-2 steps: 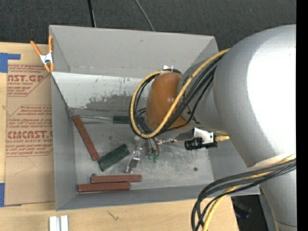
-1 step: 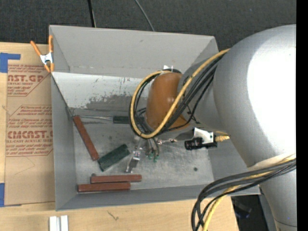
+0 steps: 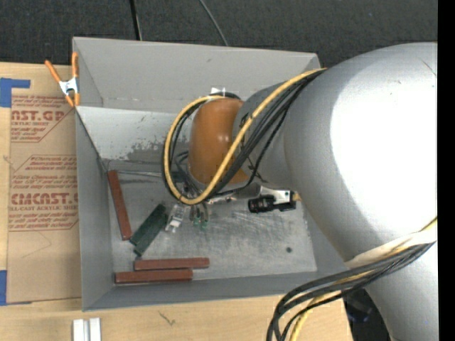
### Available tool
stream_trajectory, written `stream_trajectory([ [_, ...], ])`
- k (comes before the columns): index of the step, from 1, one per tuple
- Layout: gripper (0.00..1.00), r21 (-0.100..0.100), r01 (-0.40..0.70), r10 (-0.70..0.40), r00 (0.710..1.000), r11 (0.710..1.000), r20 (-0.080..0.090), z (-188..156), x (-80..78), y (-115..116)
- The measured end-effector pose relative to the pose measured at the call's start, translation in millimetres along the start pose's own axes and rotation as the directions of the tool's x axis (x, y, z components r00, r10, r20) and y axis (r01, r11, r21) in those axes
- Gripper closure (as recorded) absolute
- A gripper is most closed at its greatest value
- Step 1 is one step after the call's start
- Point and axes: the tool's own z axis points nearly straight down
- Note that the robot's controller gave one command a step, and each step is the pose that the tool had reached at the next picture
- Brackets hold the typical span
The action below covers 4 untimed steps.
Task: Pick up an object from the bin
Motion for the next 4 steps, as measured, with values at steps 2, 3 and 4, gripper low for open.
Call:
stream_trajectory([
  [2,1.0,0.009,-0.053,0.053,0.999,0.999,-0.005,2,-24.1,57],
  [3,1.0,0.009,-0.002,0.002,1.0,1.0,-0.008,-10,-13.3,65],
  [4,0.0,0.007,0.006,-0.006,1.0,1.0,-0.008,-92,33.0,81],
])
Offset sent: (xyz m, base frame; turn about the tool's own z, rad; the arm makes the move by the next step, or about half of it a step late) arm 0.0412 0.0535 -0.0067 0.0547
